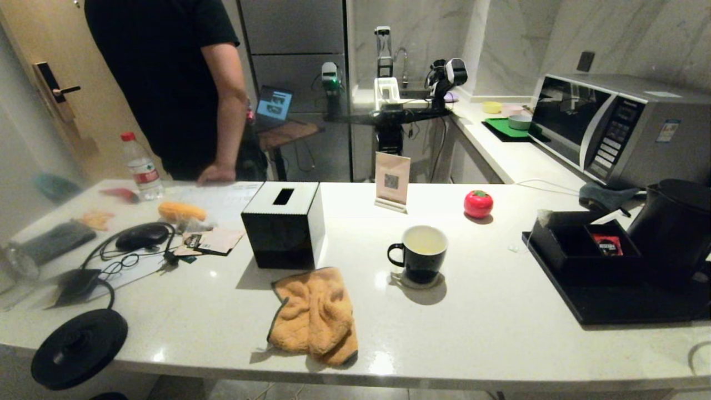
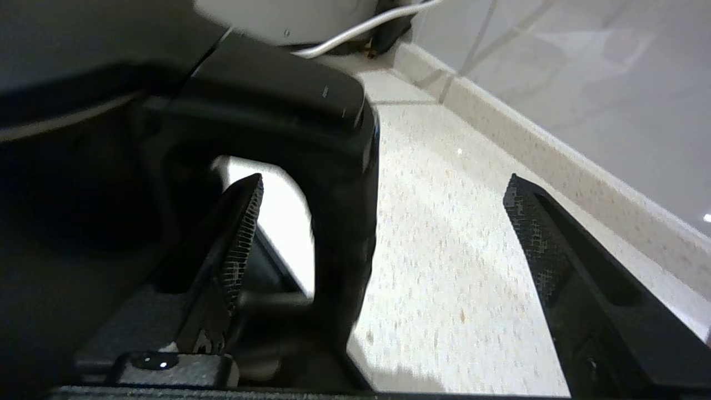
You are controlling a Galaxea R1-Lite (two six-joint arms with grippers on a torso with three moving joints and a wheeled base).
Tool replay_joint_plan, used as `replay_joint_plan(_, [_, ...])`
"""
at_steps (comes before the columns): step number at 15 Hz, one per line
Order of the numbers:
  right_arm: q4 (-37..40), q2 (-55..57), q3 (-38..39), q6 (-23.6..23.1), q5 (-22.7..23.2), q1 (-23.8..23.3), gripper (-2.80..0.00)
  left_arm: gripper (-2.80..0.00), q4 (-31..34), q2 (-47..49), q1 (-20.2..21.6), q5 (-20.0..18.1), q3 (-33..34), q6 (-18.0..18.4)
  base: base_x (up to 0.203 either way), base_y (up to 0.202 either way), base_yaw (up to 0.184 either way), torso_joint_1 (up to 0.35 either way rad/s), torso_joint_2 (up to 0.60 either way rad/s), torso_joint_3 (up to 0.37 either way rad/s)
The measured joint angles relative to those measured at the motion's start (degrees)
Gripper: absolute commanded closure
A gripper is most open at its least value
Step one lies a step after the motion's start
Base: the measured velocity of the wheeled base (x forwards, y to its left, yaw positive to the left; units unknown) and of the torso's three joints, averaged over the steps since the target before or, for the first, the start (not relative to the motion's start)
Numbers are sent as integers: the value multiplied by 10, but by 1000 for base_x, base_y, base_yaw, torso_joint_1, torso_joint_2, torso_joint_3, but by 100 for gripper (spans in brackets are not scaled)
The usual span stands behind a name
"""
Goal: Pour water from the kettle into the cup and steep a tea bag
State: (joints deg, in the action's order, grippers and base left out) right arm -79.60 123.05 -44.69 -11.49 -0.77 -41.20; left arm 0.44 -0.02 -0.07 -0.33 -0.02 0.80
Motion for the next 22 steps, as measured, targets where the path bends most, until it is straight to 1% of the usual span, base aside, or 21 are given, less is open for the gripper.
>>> replay_joint_plan(6, [1,-49,64,-2,-1,-4,-280,0,0,0,0,0,0,0,0,0,0,0,0,0])
replay_joint_plan(13, [1,-127,167,-4,-2,-21,-280,0,0,0,0,0,0,0,0,0,0,0,0,0])
replay_joint_plan(16, [0,-167,206,-16,0,-30,-280,0,0,0,0,0,0,0,0,0,0,0,0,0])
replay_joint_plan(17, [-1,-182,217,-18,1,-31,0,0,0,0,0,0,0,0,0,0,0,0,0,0])
replay_joint_plan(19, [-1,-211,239,-19,5,-32,0,0,0,0,0,0,0,0,0,0,0,0,0,0])
replay_joint_plan(22, [-13,-251,260,-30,47,-32,0,0,0,0,0,0,0,0,0,0,0,0,0,0])
